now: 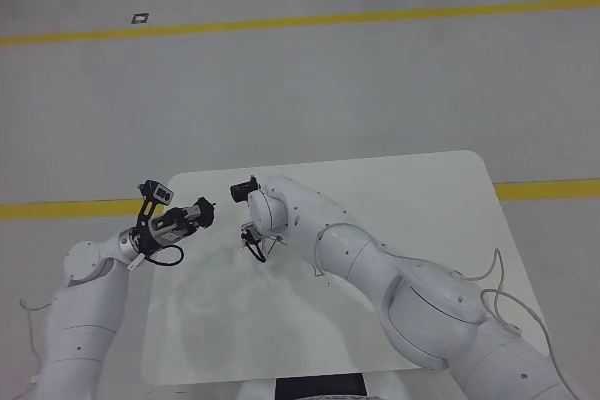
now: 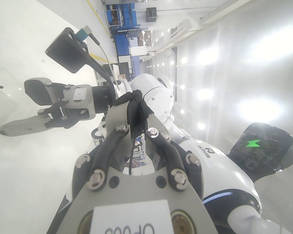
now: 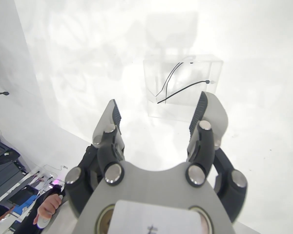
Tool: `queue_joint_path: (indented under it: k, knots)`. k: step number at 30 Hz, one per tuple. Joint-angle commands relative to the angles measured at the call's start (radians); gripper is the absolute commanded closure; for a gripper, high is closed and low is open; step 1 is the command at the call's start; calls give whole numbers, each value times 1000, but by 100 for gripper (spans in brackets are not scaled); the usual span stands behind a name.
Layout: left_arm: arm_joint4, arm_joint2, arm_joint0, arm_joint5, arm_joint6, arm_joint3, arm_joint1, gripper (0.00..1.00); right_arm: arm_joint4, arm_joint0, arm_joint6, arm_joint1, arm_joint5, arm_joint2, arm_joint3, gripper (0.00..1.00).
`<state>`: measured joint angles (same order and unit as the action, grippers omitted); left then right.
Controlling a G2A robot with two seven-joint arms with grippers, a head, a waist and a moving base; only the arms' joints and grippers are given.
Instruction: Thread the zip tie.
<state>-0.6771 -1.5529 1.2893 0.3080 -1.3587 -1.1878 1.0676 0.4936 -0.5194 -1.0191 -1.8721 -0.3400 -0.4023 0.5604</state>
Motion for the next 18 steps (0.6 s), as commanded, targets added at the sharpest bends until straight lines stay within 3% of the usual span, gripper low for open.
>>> queue_joint_path:
  k: [1,6,16,18]
  knots:
    - [0,0,0,0,0,0,0,100,2,-2,1,-6,0,-7,-15,67]
    - [0,0,0,0,0,0,0,100,10,-6,8,-20,0,-18,-39,74]
    - [0,0,0,0,0,0,0,100,33,-13,21,-52,0,-29,-104,76]
    - [0,0,0,0,0,0,0,100,34,-15,25,-59,0,-31,-115,80]
